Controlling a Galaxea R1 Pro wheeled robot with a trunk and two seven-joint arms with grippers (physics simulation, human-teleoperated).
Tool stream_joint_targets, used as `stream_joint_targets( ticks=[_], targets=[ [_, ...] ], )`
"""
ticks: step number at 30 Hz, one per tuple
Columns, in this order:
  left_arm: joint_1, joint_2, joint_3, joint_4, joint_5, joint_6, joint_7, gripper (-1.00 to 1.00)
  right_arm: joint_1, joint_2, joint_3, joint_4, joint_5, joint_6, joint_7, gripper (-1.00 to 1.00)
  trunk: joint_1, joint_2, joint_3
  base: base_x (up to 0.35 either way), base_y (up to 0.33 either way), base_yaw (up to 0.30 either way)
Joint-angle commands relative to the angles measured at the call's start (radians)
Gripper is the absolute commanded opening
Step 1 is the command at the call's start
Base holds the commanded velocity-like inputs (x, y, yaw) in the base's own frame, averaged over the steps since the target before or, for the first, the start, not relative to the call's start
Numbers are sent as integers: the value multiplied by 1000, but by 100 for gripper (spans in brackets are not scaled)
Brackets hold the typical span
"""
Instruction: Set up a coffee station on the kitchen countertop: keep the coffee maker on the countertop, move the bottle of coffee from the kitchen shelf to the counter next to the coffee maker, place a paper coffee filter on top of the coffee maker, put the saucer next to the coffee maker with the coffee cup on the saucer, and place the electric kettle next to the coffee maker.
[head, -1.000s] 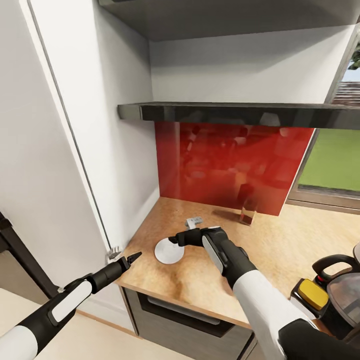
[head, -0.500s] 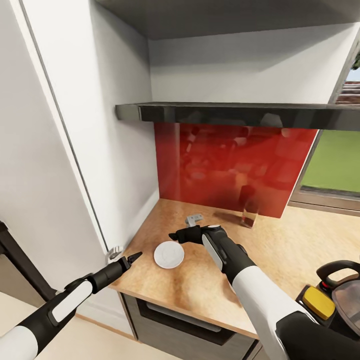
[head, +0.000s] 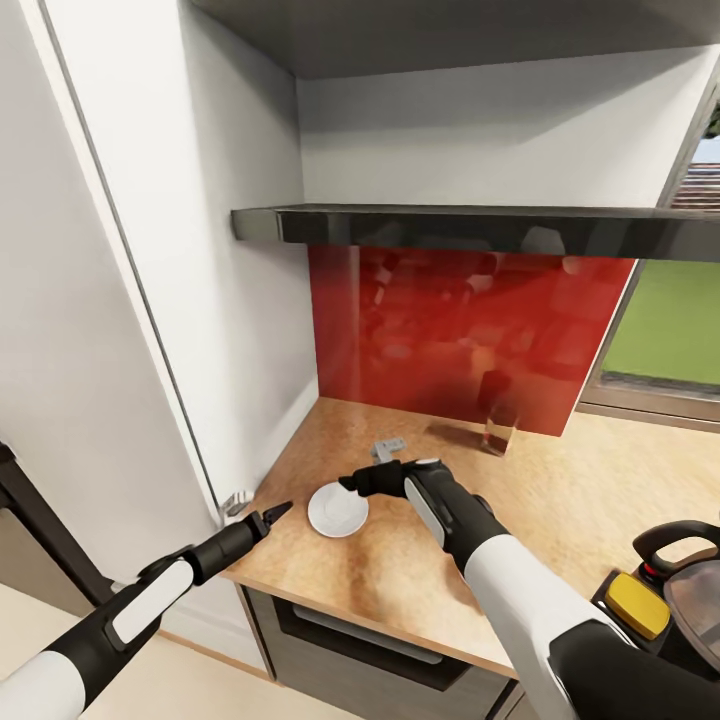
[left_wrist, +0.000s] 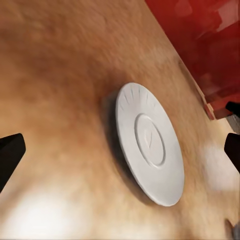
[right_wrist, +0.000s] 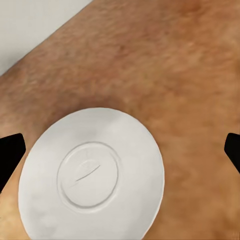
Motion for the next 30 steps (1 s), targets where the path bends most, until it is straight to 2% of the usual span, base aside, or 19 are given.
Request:
stream_joint_targets(
  ticks=[1, 11, 13, 14, 18, 30],
  targets=[
    [-1, 1, -3, -2, 10, 4, -1, 100, -1, 0, 2, 1, -10, 5, -3, 100, 1, -2, -2, 0, 0, 0],
    [-1, 0, -1, -5, 10, 4, -1, 100, 0, 1, 5, 32, -11, -4, 0, 100, 1, -2, -2, 0, 0, 0],
    [-1, 0, -1, -5, 9, 4, -1, 100, 0, 1, 6, 54, -11, -34, 25, 100, 1, -2, -2, 0, 0, 0],
    [-1, 0, -1, -5, 9, 4, -1, 100, 0, 1, 6, 75, -11, -66, 64, 100, 1, -2, -2, 0, 0, 0],
    [-1, 0, -2, -5, 9, 4, -1, 100, 1, 1, 5, 91, -10, -89, 99, 100, 1, -2, -2, 0, 0, 0],
    [-1, 0, -3, -5, 9, 4, -1, 100, 1, 0, 4, 97, -9, -95, 108, 100, 1, -2, -2, 0, 0, 0]
  ],
)
